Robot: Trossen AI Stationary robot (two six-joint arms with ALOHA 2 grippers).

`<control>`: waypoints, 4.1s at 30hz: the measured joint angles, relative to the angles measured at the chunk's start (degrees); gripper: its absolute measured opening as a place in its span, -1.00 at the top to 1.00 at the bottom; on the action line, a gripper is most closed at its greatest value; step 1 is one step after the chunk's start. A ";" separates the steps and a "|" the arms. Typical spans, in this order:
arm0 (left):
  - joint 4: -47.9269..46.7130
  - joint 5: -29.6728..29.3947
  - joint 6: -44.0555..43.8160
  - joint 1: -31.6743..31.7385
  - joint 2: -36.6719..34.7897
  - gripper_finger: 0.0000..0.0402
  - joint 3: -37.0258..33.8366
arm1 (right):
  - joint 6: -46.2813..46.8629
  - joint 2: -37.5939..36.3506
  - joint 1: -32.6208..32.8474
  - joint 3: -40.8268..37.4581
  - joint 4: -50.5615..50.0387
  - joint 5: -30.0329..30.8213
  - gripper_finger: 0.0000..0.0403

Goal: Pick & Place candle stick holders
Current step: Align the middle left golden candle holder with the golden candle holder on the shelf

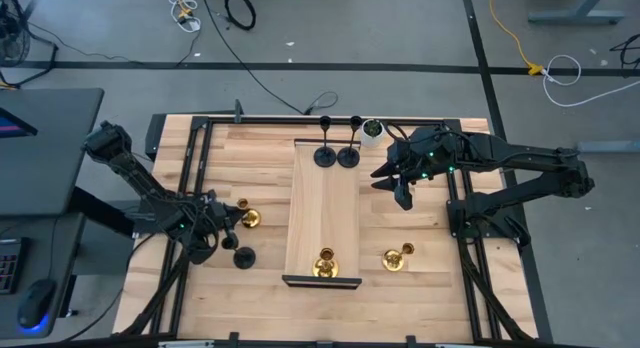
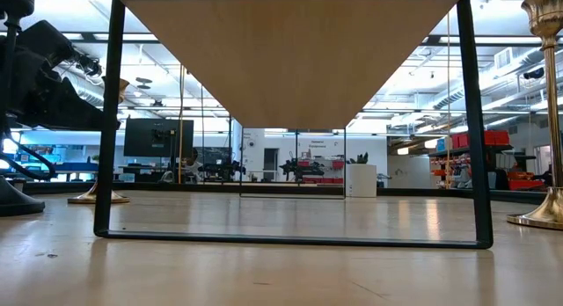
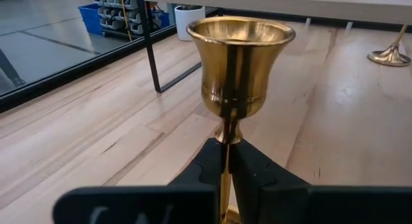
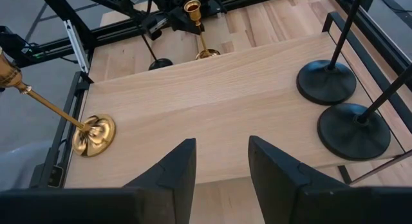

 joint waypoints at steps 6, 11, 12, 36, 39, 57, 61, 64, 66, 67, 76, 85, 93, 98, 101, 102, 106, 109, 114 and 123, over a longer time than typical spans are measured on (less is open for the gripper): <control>-0.25 -0.40 1.85 0.00 -1.73 0.93 0.05 | 0.00 0.00 0.00 0.00 0.00 0.00 0.30; -2.58 -1.35 10.04 0.00 -7.17 0.93 2.91 | 0.00 0.00 0.00 0.00 -0.02 0.00 0.30; -4.60 -1.40 11.38 0.00 -8.57 0.93 4.19 | 0.00 0.00 0.00 0.00 -0.02 0.00 0.30; -12.82 8.96 29.75 0.00 -13.82 0.93 33.20 | 0.00 -0.02 0.00 0.00 -0.02 0.00 0.30; -5.35 11.22 36.38 -0.04 -10.14 0.93 33.97 | 0.10 -0.01 -0.02 0.00 -0.02 -0.02 0.30; 6.30 20.94 39.60 2.52 8.19 0.93 39.95 | 1.19 -0.02 -0.01 0.00 1.43 -0.01 0.30; 7.59 24.70 40.10 5.12 12.25 0.93 41.52 | 2.56 -0.02 -0.02 0.00 1.68 0.00 0.30; 7.66 27.95 40.03 7.10 14.99 0.92 42.93 | 2.62 -0.02 -0.01 0.00 1.68 0.00 0.30; 8.43 29.77 40.18 8.25 16.69 0.92 43.94 | 2.61 -0.02 -0.02 0.00 1.67 0.00 0.30; 8.48 30.22 40.39 8.75 17.46 0.92 44.41 | 2.61 -0.02 -0.01 0.00 1.66 0.00 0.30; 10.88 34.83 41.09 10.73 21.49 0.92 46.77 | 2.60 -0.02 0.00 0.00 1.32 0.00 0.30; 12.61 36.40 41.78 10.51 23.47 0.93 46.71 | 2.60 -0.02 -0.02 0.00 1.25 0.00 0.30; 15.04 37.72 42.68 11.20 25.99 0.93 46.73 | 2.59 -0.02 -0.01 0.00 1.20 0.00 0.30; 15.15 37.71 42.64 11.42 26.39 0.91 46.73 | 2.60 -0.02 -0.01 -0.02 1.09 0.00 0.30; 15.15 38.04 42.63 11.52 26.39 0.91 46.73 | 2.59 -0.02 -0.02 -0.02 1.09 0.00 0.30; 15.14 38.07 42.60 11.52 26.40 0.92 46.73 | 2.60 -0.02 -0.02 -0.02 1.09 0.00 0.30; 14.85 38.05 42.40 11.52 26.38 0.87 46.73 | 2.60 -0.02 -0.01 -0.02 1.05 0.00 0.30; 14.74 38.05 42.42 11.45 26.38 0.81 46.73 | 2.97 -0.02 -0.02 -0.02 0.83 0.00 0.30; 14.46 38.70 42.47 11.45 26.30 0.73 46.73 | 3.65 -0.02 -0.01 -0.02 0.83 0.01 0.30; 11.36 37.50 42.38 10.55 24.72 0.69 46.73 | 3.54 -0.02 -0.02 -0.02 1.29 0.65 0.30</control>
